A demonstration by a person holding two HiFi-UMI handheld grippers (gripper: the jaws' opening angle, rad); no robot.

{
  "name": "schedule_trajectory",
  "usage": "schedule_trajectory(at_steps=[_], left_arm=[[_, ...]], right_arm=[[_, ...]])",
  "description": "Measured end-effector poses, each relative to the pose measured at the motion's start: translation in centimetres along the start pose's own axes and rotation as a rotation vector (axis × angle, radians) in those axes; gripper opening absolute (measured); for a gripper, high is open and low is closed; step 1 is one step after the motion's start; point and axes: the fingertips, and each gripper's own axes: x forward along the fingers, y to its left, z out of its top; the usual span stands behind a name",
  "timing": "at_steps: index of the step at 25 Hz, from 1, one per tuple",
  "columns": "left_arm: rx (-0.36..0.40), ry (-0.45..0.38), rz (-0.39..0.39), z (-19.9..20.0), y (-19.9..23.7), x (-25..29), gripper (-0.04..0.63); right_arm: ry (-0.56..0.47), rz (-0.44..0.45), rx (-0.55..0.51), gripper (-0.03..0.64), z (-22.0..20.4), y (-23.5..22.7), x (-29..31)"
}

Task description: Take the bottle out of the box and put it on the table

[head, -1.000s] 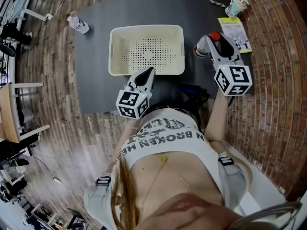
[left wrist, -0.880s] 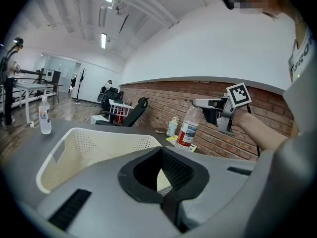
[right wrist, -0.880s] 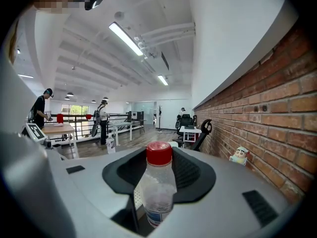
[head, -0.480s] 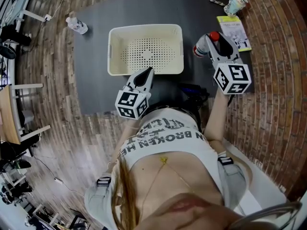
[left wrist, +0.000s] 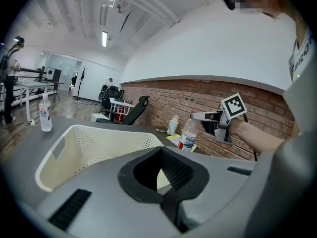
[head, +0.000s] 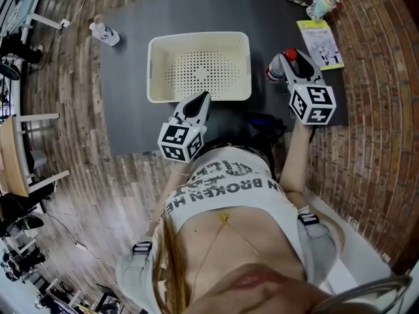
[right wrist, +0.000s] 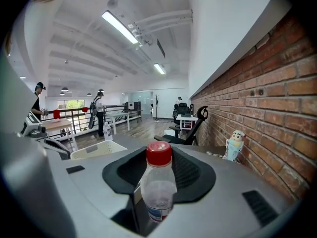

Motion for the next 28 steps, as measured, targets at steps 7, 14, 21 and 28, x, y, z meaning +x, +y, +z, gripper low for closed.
schedule_trajectory(at_steps=[7,14,21,28], left_arm=[[0.001,0.004,-0.002,0.2,0.2,0.0,0.005],[0.000,0.009,-0.003,0.2,0.3,0.0,0.005],[-0.005,0.013,-0.003,0.1,0.4,0.2,0.005],[-0.007,0.020,-0.007,0.0,0.5,0.3,0.005]], right_arm=[[0.059,-0.013,0.018,0.153,-3.3,-0.7,1.0],[0.124,-0.017,0.033,0.153,-6.9,-1.1,2.2],[0.161,-0.026,0.030,0.153,-8.8,-1.3,2.7],[0.141,-0.038,0.045,0.153,-8.8,-1.5,2.6]])
